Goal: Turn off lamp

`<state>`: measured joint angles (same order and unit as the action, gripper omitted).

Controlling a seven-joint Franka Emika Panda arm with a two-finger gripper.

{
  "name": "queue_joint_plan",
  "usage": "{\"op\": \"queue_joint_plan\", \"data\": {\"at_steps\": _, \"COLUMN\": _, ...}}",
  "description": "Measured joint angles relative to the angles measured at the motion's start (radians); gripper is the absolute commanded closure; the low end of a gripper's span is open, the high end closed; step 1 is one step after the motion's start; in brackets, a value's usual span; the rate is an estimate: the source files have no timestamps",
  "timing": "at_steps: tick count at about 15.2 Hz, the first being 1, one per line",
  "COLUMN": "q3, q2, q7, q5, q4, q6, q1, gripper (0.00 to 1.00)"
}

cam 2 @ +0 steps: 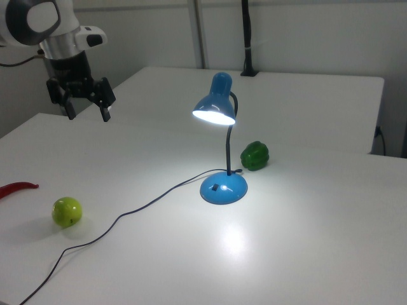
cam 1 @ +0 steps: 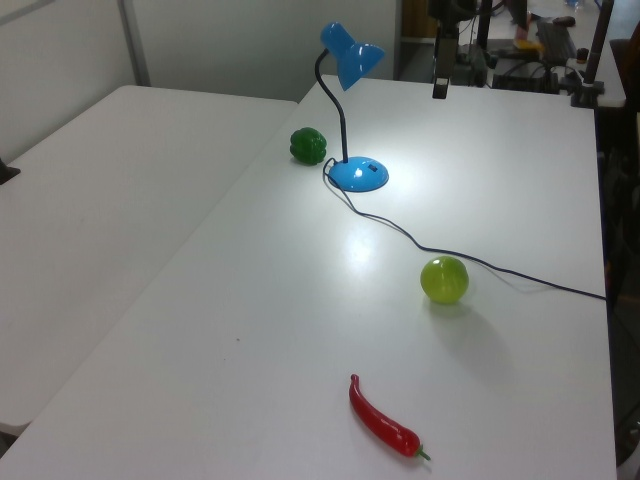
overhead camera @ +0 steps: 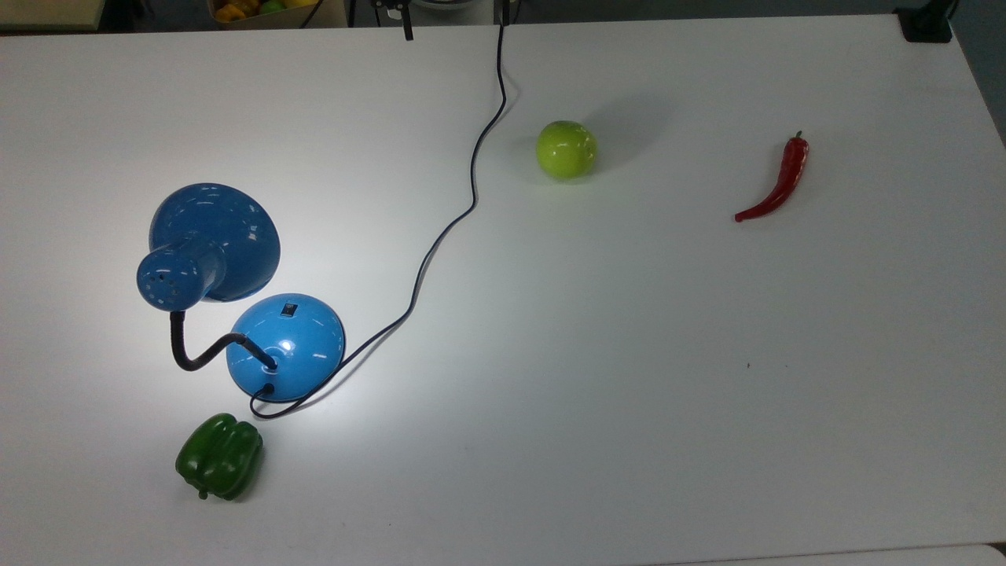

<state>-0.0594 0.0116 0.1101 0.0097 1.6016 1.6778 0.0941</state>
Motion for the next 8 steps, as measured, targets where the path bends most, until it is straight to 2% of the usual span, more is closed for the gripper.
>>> {"op": "queue_joint_plan", "data": {"at_steps": 7, "q3": 0.004, "q2": 0.001, "q7": 0.000, "q5": 0.000, "q4": 0.000, "q6": 0.000, "q1": 0.000, "gripper": 0.00}}
{"op": "queue_joint_plan", "data": {"at_steps": 8, "q3": 0.004, "q2": 0.001, "q7": 0.000, "q5": 0.000, "q4": 0.000, "q6": 0.000, "q1": 0.000, "gripper": 0.06}}
